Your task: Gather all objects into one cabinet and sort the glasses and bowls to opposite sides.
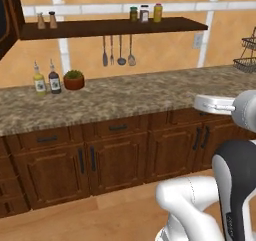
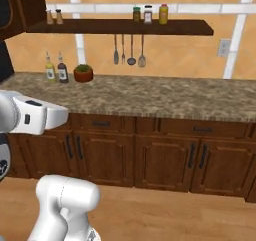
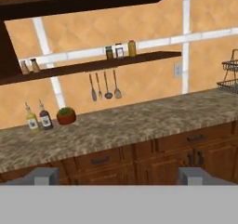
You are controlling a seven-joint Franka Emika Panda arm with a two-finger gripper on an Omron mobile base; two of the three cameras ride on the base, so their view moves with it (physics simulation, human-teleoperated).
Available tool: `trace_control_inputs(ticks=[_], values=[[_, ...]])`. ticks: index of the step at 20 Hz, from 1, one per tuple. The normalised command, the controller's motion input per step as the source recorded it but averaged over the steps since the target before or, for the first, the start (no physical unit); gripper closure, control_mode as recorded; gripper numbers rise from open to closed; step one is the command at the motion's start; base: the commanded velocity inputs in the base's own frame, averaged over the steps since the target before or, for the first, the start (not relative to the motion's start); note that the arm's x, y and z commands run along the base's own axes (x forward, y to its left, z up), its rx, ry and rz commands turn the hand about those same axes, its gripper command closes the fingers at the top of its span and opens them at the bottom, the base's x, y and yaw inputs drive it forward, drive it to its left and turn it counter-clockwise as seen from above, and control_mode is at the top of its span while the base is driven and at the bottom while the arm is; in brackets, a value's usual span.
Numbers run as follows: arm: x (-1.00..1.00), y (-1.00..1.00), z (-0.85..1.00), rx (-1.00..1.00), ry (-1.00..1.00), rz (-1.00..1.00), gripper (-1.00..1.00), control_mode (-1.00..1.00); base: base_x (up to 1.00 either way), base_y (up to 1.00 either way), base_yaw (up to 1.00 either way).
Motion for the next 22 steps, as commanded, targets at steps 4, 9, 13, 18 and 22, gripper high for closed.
trace_control_inputs(ticks=[4,9,13,18,22], values=[[0.0,0.0,0.0,0.0,0.0,0.0,-1.0,1.0,-0.04,-0.57,-0.39],[0.0,0.0,0.0,0.0,0.0,0.0,-1.0,1.0,-0.12,-0.49,-0.46],[0.0,0.0,0.0,0.0,0.0,0.0,-1.0,1.0,-0.16,-0.16,-0.55],[0.0,0.0,0.0,0.0,0.0,0.0,-1.0,1.0,-0.24,-0.14,-0.61],[0.0,0.0,0.0,0.0,0.0,0.0,-1.0,1.0,-0.26,-0.1,-0.64]])
